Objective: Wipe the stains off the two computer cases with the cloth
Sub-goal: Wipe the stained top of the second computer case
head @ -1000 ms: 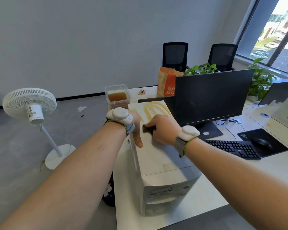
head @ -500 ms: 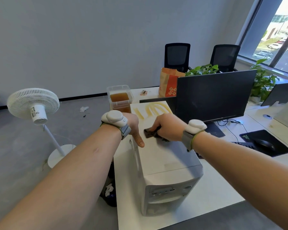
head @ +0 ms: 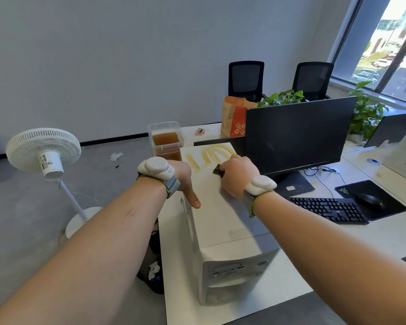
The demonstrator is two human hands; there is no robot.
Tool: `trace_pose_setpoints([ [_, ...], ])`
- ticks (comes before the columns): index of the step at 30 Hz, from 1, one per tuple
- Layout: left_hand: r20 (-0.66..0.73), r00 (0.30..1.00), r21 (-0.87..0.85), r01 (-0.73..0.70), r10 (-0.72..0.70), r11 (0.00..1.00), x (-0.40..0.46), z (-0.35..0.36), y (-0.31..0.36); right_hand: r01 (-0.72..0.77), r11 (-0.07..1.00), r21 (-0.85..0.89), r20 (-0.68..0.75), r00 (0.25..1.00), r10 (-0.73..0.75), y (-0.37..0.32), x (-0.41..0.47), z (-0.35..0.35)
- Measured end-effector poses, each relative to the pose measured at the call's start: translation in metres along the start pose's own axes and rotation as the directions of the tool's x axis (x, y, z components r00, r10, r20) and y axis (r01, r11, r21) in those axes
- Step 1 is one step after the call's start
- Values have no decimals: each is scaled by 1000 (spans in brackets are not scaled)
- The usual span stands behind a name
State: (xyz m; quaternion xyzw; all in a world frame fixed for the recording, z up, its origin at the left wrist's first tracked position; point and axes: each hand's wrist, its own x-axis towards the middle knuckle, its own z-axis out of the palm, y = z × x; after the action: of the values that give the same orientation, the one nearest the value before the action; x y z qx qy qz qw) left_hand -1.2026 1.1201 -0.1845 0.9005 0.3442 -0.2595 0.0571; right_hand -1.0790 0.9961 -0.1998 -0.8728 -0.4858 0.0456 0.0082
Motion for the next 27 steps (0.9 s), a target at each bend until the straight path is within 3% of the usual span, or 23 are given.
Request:
trace_pose_setpoints([
  [3,24,1000,-6,-11,11,1000,2,2,0,140,990,-7,-58,988,-140,-13,-17,7],
  [5,46,999,31,3,-5,1000,0,-1,4,249,960,127,-18,968,-249,-4,-36,8],
  [7,54,998,57,13,-16,998,-2,-4,7,217,942,254,24,973,-231,15,-39,-1],
  [10,84,996,96,26,-34,995,-3,-8,13,66,981,185,4,998,-68,29,-31,-13],
  [12,78,996,109,33,-42,993,-2,-11,16,116,988,102,69,990,-124,20,-31,-19],
  [16,-30,1000,93,4,-1,996,2,-7,16,158,954,255,277,933,-228,13,-41,-33],
  [18,-56,998,102,1,4,995,4,-2,13,130,964,231,177,969,-173,19,-34,-27],
  [20,-57,998,135,3,5,991,5,-2,12,99,994,51,25,995,-100,20,-27,-13],
  [22,-28,1000,152,12,-8,988,4,-8,15,108,994,16,-22,994,-108,13,-25,-2],
  [27,36,999,153,9,-14,988,-5,-29,7,125,922,367,151,970,-191,9,-22,-15],
])
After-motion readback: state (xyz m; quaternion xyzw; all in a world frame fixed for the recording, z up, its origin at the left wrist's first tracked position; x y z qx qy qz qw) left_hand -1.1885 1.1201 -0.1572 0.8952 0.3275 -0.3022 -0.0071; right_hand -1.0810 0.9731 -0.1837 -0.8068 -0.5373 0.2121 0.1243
